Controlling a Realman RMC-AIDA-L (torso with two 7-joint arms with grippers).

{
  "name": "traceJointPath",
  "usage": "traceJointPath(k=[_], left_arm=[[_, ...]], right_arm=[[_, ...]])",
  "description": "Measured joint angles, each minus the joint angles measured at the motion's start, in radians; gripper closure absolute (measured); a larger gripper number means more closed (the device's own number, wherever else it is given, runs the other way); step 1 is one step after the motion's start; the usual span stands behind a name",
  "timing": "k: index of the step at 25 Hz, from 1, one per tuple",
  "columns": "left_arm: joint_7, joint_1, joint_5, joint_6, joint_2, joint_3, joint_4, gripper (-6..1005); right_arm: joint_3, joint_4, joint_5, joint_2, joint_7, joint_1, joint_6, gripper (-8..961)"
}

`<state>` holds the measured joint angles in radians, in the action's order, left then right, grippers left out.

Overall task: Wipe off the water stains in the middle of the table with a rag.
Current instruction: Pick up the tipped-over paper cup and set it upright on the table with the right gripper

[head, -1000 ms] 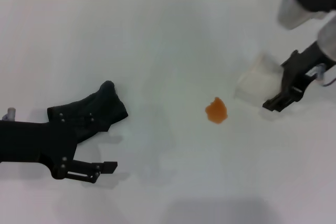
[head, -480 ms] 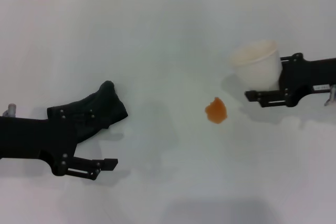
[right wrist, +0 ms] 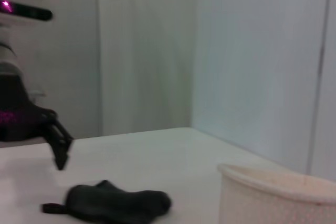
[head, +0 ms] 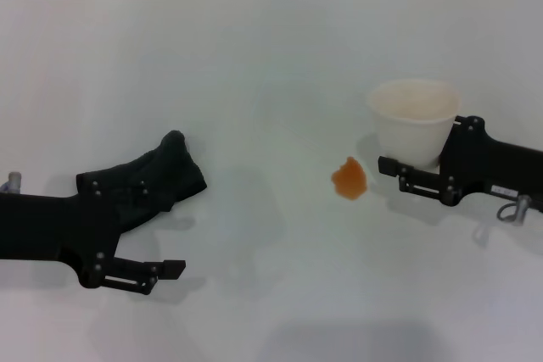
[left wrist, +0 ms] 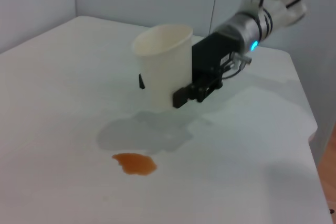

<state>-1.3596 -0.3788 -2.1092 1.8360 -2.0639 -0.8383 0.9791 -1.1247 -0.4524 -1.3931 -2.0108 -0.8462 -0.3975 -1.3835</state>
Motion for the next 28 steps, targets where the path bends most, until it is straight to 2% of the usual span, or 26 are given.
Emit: traceJointPath(k=[3, 7, 14, 21, 28], left_arm=[[0.002, -0.002, 0.000, 0.000, 0.000, -0.001, -0.001, 112], [0.004, -0.004, 0.000, 0.000, 0.000, -0.001, -0.001, 112], [0.005, -0.010, -0.017, -0.003, -0.009, -0.001, -0.001, 112], [0.002, -0.011, -0.022, -0.008, -0.011, -0.001, -0.001, 112], [-0.001, -0.013, -0.022, -0.013, -0.012, -0.001, 0.000, 112]], right_arm=[[0.000, 0.138, 0.104, -0.006, 0.162, -0.016, 0.028, 301], [-0.001, 0.221, 0.205, -0.008, 0.286, -0.019, 0.037, 298], [0.000, 0.263, 0.248, -0.011, 0.326, -0.016, 0.086, 285], [-0.003, 0.301, 0.258, -0.012, 0.337, -0.016, 0.166, 256], [0.001, 0.323, 0.259, -0.012, 0.338, -0.014, 0.189, 229]])
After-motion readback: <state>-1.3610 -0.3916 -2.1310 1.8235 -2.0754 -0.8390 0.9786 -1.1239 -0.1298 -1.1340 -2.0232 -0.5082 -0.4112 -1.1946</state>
